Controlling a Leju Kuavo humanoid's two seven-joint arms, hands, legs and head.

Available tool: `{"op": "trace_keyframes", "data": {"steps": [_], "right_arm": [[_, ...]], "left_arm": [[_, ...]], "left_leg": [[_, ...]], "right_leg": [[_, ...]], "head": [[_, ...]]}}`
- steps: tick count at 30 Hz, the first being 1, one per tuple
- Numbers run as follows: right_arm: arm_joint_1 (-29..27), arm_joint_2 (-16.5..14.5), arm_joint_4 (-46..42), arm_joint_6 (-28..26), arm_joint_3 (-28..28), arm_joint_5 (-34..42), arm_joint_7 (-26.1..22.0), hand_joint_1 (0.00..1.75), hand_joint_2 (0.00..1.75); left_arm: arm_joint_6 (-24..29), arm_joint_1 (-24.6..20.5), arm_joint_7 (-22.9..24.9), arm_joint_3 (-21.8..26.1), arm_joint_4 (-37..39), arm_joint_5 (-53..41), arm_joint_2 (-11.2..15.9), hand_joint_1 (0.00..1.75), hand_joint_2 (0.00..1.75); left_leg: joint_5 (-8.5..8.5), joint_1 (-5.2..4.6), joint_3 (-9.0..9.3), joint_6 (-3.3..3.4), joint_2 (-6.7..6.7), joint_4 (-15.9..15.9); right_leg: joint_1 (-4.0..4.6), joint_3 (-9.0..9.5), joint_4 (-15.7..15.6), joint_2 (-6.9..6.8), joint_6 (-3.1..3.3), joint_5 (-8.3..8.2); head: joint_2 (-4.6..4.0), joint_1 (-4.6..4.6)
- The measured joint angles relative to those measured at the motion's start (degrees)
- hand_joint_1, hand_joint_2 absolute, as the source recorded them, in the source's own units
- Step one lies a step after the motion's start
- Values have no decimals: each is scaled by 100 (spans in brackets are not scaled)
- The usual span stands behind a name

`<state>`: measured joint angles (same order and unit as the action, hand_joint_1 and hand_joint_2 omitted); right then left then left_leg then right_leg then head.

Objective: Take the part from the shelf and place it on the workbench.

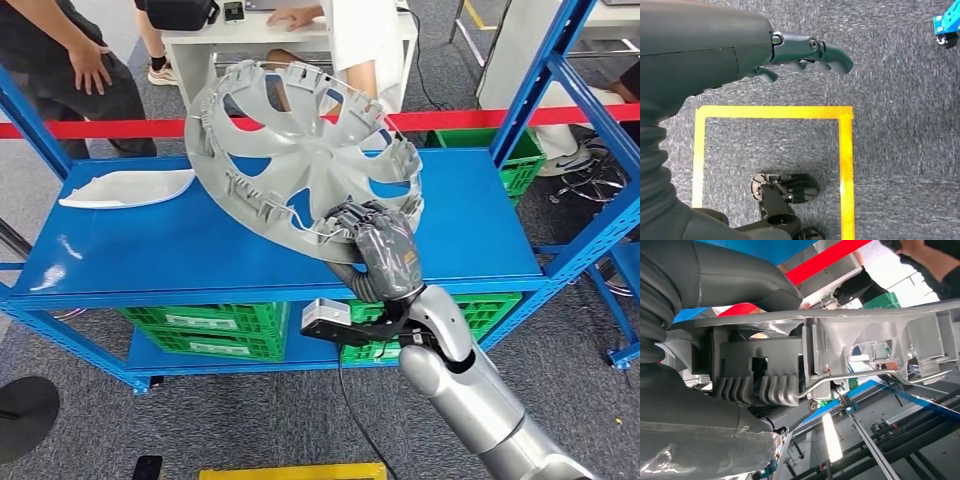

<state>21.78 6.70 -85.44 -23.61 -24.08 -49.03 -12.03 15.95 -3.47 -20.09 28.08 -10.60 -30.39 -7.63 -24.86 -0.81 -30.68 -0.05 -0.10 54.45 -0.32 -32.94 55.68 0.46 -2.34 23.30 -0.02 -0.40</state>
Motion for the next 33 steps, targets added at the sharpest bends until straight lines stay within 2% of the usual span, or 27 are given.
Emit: {"op": "trace_keyframes", "data": {"steps": [3, 4, 5, 6, 8, 9, 10, 11, 12, 14, 15, 16, 18, 19, 20, 21, 23, 24, 25, 26, 27, 29, 30, 31, 33], "right_arm": [[1, -16, -1, -13, 10, 7, 8, 175, 175], [2, -21, -1, -17, 15, 9, 13, 175, 175], [5, -25, -1, -20, 19, 12, 15, 175, 175], [6, -25, 2, -23, 21, 14, 15, 175, 175], [6, -25, 16, -24, 21, 17, 15, 175, 175], [5, -25, 30, -24, 21, 17, 14, 175, 175], [4, -25, 43, -24, 21, 16, 14, 175, 175], [4, -25, 54, -25, 21, 12, 13, 175, 175], [5, -25, 60, -25, 21, 7, 11, 175, 175], [10, -26, 65, -28, 20, -12, 2, 175, 175], [12, -27, 68, -32, 19, -25, -7, 175, 175], [14, -28, 72, -37, 18, -42, -16, 175, 175], [15, -30, 76, -44, 17, -68, -29, 175, 175], [15, -30, 78, -45, 19, -75, -30, 175, 175], [16, -30, 78, -45, 21, -73, -31, 175, 175], [18, -30, 79, -44, 24, -62, -32, 175, 175], [20, -30, 79, -35, 28, -27, -41, 175, 175], [18, -30, 79, -29, 28, -7, -46, 175, 175], [17, -30, 80, -24, 28, 9, -50, 175, 175], [16, -30, 81, -19, 32, 27, -52, 175, 175], [16, -30, 83, -13, 39, 42, -54, 175, 175], [29, -29, 83, 8, 70, 63, -60, 175, 175], [43, -28, 85, 22, 91, 71, -64, 175, 175], [64, -28, 89, 40, 108, 83, -72, 175, 175], [98, -27, 102, 73, 131, 107, -90, 175, 175]], "left_arm": [[44, -5, 23, 3, 0, -19, -3, 0, 175], [58, -10, 28, 3, 0, -22, -5, 0, 175], [70, -16, 30, 3, 0, -26, -8, 0, 175], [79, -20, 32, 3, 0, -30, -11, 0, 175], [86, -22, 39, 4, 0, -42, -14, 0, 175], [86, -21, 43, 5, 0, -49, -15, 0, 175], [86, -21, 45, 5, 0, -57, -17, 0, 175], [87, -21, 47, 5, 0, -66, -20, 0, 175], [87, -22, 49, 5, 0, -73, -24, 0, 175], [90, -26, 58, 5, 0, -84, -27, 0, 175], [93, -29, 64, 5, 0, -90, -27, 0, 175], [97, -30, 70, 5, 0, -94, -27, 0, 175], [103, -32, 79, 5, 0, -102, -28, 0, 175], [104, -34, 81, 5, 0, -106, -28, 0, 175], [105, -37, 81, 5, 0, -110, -27, 0, 175], [105, -41, 81, 5, 0, -114, -27, 0, 175], [105, -45, 82, 4, 0, -118, -32, 0, 175], [104, -46, 84, 5, 0, -118, -34, 0, 175], [104, -47, 86, 5, 0, -118, -37, 0, 175], [103, -48, 89, 5, 0, -118, -38, 0, 175], [103, -53, 92, 5, 0, -118, -39, 0, 175], [103, -74, 98, 4, 0, -124, -42, 0, 175], [103, -86, 102, 4, 0, -128, -46, 0, 175], [103, -96, 106, 4, 0, -132, -53, 0, 175], [103, -102, 121, 5, 0, -135, -67, 0, 175]], "left_leg": [[36, -7, 2, 57, 4, -12], [60, 3, 6, 79, 8, -31], [78, 16, 10, 97, 11, -51], [91, 29, 12, 108, 14, -66], [94, 29, 4, 113, 15, -63], [95, 29, 2, 113, 15, -59], [94, 30, 1, 112, 13, -52], [90, 35, 1, 105, 11, -38], [79, 44, 0, 88, 6, -15], [44, 47, -35, 26, -3, 51], [37, 44, -61, -13, -7, 89], [40, 38, -91, -50, -9, 116], [59, 42, -135, -113, -9, 147], [13, 46, -166, -145, -8, 184], [-106, 51, -229, -180, -7, 305], [-295, 59, -334, -215, -6, 539], [-747, 76, -637, -268, -5, 1284], [-885, 81, -759, -282, -5, 1613], [-917, 82, -802, -285, -5, 1782], [-836, 82, -736, -280, -5, 1731], [-673, 82, -559, -267, -5, 1467], [-387, 76, -59, -225, -7, 657], [-311, 69, 107, -196, -10, 365], [-287, 59, 188, -167, -13, 196], [-227, 44, 136, -92, -13, 160]], "right_leg": [[-21, -6, -2, 0, -61, -13], [-22, -33, 45, 0, -81, 31], [-21, -102, 195, -2, -95, 144], [-22, -231, 485, -3, -107, 323], [-25, -598, 1341, -3, -124, 713], [-28, -746, 1676, -3, -129, 806], [-30, -800, 1803, -4, -132, 782], [-35, -730, 1664, -4, -134, 639], [-42, -552, 1307, -7, -137, 425], [-39, -140, 548, -7, -125, 151], [-33, -33, 337, -4, -104, 111], [-22, -7, 272, 2, -69, 131], [-20, -71, 272, 11, 21, 110], [-26, -100, 272, 11, 67, 93], [-35, -132, 268, 9, 112, 69], [-46, -170, 262, 6, 150, 40], [-43, -263, 263, 2, 199, -23], [-39, -314, 264, 2, 209, -61], [-36, -362, 265, 2, 211, -101], [-34, -408, 265, 4, 207, -141], [-34, -449, 265, 6, 196, -181], [-28, -517, 267, 10, 154, -259], [-24, -538, 261, 11, 122, -305], [-21, -556, 252, 11, 87, -352], [-23, -575, 201, 10, 11, -460]], "head": [[0, -1], [0, 2], [0, 10], [0, 20], [0, 34], [0, 36], [0, 37], [0, 37], [0, 37], [1, 40], [1, 40], [1, 41], [0, 40], [0, 38], [0, 28], [0, 16], [0, -7], [0, -9], [0, -9], [0, -9], [0, -9], [0, -10], [0, -6], [0, -9], [0, -8]]}}
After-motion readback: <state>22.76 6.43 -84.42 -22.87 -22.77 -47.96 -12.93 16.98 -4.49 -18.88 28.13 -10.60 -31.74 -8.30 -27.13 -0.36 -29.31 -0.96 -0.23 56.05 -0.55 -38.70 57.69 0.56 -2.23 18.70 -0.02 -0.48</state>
